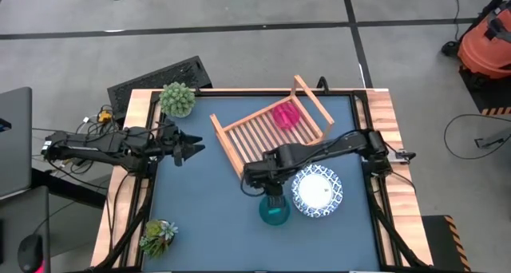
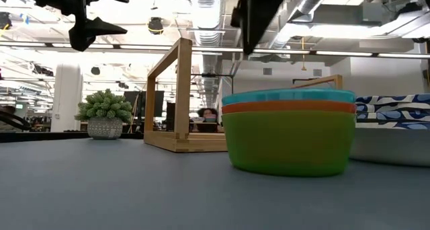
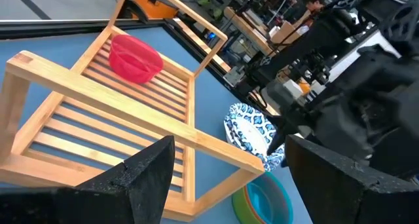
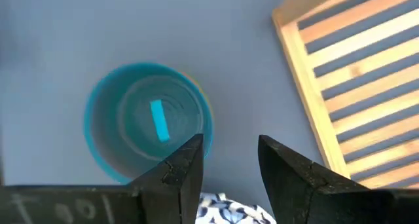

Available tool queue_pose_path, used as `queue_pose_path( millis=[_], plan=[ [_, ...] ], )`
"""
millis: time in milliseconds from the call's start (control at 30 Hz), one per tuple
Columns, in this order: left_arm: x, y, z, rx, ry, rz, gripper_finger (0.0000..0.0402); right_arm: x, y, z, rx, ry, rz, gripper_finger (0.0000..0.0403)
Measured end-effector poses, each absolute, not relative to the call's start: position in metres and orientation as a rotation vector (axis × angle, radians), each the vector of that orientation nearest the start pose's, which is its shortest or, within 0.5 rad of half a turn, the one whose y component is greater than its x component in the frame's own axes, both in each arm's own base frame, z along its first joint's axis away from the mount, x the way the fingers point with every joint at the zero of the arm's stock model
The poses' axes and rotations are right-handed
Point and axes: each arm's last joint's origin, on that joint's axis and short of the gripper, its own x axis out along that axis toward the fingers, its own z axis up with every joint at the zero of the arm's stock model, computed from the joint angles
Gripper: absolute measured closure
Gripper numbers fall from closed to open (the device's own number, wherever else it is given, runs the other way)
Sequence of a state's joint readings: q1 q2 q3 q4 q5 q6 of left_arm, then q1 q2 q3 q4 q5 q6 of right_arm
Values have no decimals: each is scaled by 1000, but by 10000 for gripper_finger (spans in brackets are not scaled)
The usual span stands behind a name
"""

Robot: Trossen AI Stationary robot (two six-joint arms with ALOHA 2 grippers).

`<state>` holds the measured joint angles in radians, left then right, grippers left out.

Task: Place and stack bowls onto a shelf
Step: Stack the blue bowl on top of the pink bowl on the shelf

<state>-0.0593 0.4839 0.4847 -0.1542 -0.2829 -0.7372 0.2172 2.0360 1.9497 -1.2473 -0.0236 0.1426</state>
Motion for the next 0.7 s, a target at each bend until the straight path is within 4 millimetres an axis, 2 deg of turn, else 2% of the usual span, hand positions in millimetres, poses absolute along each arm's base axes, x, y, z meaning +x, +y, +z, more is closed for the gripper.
queue_pose_path(
  millis=[133, 367, 500, 700],
  plan=[
    [126, 1, 271, -704, 74, 272, 127, 399, 103, 284, -49, 1317, 101, 233],
    [126, 1, 270, -707, 81, 276, 127, 402, 123, 259, -131, 1317, 126, 233],
    [126, 1, 270, -707, 84, 277, 127, 399, 122, 237, -142, 1361, 90, 233],
    [126, 1, 270, -692, 87, 276, 127, 397, 120, 218, -142, 1368, 85, 233]
  ],
)
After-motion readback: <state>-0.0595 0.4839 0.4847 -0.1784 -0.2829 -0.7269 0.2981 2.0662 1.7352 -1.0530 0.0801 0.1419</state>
